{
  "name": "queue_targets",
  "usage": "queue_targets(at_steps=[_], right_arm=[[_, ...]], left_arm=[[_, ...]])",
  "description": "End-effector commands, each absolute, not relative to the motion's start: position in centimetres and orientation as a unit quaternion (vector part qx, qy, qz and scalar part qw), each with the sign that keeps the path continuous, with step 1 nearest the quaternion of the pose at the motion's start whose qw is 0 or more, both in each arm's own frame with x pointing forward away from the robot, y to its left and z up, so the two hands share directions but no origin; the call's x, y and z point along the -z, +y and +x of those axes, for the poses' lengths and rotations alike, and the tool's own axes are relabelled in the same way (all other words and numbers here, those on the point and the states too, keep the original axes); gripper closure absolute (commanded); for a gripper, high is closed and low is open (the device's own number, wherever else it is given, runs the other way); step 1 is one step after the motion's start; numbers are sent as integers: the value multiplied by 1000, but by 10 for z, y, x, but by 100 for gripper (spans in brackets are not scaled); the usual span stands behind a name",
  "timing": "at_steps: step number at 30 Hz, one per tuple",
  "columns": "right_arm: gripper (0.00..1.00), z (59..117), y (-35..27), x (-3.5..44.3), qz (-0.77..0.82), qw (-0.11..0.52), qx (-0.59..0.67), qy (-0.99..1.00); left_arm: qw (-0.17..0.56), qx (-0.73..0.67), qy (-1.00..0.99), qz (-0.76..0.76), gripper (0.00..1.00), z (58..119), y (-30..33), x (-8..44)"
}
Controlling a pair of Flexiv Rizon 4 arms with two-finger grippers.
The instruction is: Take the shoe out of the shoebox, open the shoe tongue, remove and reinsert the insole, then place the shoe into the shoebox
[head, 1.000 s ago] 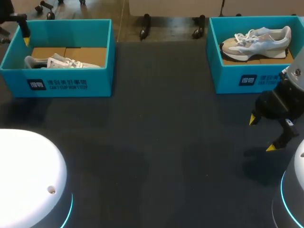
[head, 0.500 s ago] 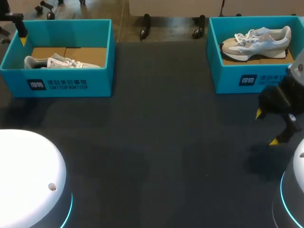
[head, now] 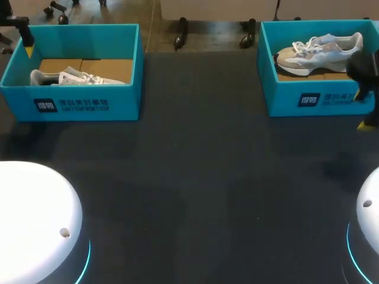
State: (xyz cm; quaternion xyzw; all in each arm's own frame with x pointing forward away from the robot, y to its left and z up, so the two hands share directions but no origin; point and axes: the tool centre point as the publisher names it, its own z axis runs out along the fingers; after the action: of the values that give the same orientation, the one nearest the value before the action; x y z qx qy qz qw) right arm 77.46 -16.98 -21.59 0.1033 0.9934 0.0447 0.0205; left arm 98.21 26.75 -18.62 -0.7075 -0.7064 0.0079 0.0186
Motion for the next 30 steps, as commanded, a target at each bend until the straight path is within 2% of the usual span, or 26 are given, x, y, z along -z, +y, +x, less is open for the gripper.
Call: queue_targets(at_steps=[1, 10, 16, 23, 30], right_arm=[[0, 781, -164, 214, 104, 10, -28, 994], [0, 781, -170, 222, 139, 10, -49, 989], [0, 828, -181, 232, 294, -3, 40, 955], [0, 890, -211, 217, 444, -36, -20, 895], [0, 917, -222, 205, 486, -29, -61, 871]], left_arm=[[19, -7, -706, -708, 0, 982, 268, 186], [19, -7, -706, -708, 0, 982, 268, 186], [19, -7, -706, -708, 0, 982, 268, 186], [19, -7, -706, -708, 0, 982, 268, 186], [19, -7, -706, -708, 0, 982, 268, 186]])
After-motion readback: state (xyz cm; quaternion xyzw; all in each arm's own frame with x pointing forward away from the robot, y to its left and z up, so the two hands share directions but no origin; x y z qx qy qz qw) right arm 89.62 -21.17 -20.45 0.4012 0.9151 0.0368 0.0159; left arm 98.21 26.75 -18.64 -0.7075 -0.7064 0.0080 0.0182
